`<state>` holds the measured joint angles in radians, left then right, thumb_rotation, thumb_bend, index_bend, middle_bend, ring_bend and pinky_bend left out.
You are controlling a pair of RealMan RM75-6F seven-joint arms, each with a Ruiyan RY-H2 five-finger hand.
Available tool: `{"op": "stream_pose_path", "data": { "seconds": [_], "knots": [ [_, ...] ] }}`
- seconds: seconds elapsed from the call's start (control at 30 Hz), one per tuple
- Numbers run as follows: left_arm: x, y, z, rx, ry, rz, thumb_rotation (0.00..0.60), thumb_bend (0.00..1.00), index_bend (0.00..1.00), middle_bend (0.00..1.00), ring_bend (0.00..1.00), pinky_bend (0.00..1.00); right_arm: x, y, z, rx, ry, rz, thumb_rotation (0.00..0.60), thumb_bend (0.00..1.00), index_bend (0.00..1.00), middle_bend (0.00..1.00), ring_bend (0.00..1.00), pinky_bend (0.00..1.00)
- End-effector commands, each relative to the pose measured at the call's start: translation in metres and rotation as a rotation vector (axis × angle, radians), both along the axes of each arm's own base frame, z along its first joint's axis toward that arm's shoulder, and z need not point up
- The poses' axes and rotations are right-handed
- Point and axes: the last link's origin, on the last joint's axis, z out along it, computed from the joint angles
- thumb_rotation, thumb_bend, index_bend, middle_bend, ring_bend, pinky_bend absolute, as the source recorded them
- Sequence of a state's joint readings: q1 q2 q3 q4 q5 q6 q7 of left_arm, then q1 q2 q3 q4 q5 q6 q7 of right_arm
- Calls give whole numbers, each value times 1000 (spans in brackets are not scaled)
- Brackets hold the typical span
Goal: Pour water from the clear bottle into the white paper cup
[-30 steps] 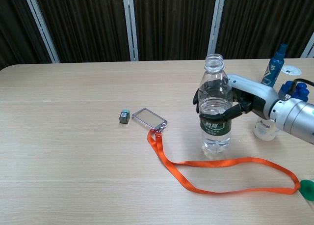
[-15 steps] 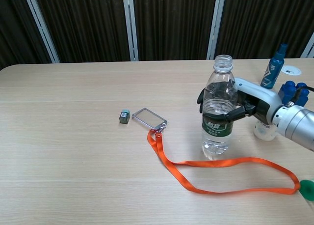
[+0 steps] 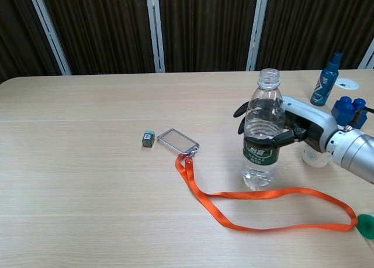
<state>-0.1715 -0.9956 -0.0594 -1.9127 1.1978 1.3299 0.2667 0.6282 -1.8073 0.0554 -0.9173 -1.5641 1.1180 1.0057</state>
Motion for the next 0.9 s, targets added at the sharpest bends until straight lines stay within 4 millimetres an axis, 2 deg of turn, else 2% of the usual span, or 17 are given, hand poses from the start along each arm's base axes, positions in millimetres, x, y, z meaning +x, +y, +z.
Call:
{"op": "stream_pose_path", "data": {
  "seconds": [0.03, 0.37, 0.5, 0.63, 0.7, 0.8, 0.9],
  "knots": [
    [0, 0, 0, -1, 0, 0, 600, 50, 0, 0, 0, 0, -2, 1, 1, 2, 1, -3, 600, 185, 252, 351, 297, 380],
    [2, -2, 0, -4, -2, -7, 600, 52, 0, 0, 0, 0, -11, 2, 9, -5, -5, 2, 600, 69, 159, 258, 207, 307],
    [2, -2, 0, -5, -4, -9, 600, 52, 0, 0, 0, 0, -13, 2, 14, -23, 1, 13, 600, 7, 75, 179, 138, 232],
    [2, -3, 0, -5, -5, -13, 600, 52, 0, 0, 0, 0, -14, 3, 18, -33, 0, 19, 600, 0, 21, 115, 94, 182],
    [3, -3, 0, -6, -7, -14, 600, 52, 0, 0, 0, 0, -15, 3, 21, -38, 0, 21, 600, 0, 4, 75, 65, 125],
    [4, -4, 1, -6, -13, -20, 600, 51, 0, 0, 0, 0, -17, 3, 29, -51, 0, 25, 600, 0, 0, 21, 18, 38],
    [6, -6, 3, -2, -19, -29, 600, 51, 0, 0, 0, 0, -19, 5, 39, -60, 3, 34, 600, 0, 0, 0, 0, 0]
  ]
}}
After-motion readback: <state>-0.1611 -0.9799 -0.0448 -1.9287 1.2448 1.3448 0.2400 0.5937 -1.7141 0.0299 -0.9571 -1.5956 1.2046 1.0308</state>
